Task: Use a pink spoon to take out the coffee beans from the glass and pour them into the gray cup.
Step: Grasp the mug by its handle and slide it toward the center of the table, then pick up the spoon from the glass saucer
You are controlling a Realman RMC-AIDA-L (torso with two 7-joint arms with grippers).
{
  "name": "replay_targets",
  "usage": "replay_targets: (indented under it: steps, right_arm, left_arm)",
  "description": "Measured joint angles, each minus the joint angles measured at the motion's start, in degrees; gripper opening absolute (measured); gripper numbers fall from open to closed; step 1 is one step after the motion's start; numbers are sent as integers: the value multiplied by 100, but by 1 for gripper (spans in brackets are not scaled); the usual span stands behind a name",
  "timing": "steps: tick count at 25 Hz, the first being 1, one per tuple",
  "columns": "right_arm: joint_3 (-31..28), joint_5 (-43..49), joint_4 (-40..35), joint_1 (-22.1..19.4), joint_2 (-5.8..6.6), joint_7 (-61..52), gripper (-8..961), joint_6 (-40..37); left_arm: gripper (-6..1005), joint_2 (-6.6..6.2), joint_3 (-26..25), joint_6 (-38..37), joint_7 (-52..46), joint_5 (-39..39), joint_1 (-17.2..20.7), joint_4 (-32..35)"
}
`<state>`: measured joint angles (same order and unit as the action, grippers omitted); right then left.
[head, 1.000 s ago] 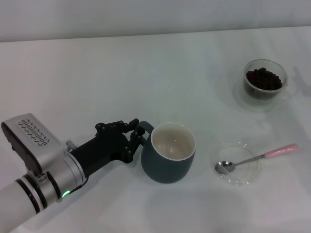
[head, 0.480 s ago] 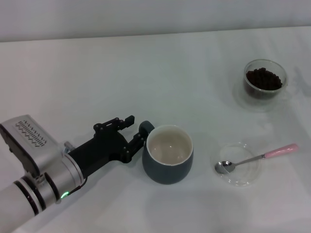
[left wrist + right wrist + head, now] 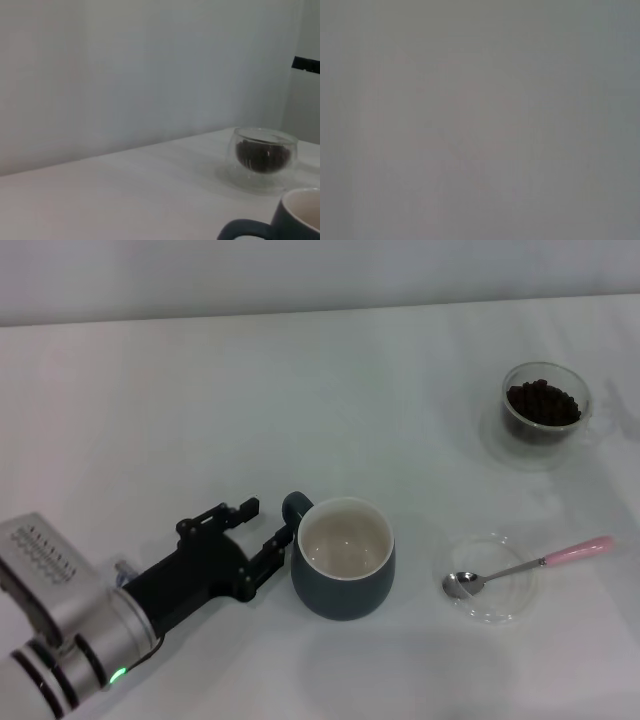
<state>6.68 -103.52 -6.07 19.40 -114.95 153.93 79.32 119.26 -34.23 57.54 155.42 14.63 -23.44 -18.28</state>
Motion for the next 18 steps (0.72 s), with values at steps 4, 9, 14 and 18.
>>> replay_targets:
  steps: [4, 9, 14, 18]
  right_arm:
    - [-3, 3, 1, 2, 0, 7, 869, -10]
    - [2, 8, -18, -22, 1, 2, 869, -16]
    - [49, 49, -56, -156, 12, -46, 869, -41]
    - [61, 69, -67, -347, 18, -157, 869, -104]
  left_arm:
    - [504, -2, -3, 243, 70, 1, 201, 5]
    - [527, -16, -26, 625, 81, 26, 453, 78]
    - [525, -24, -486, 1001, 309, 66, 868, 179]
    - [527, -20, -1017, 1491, 480, 68, 1136, 355]
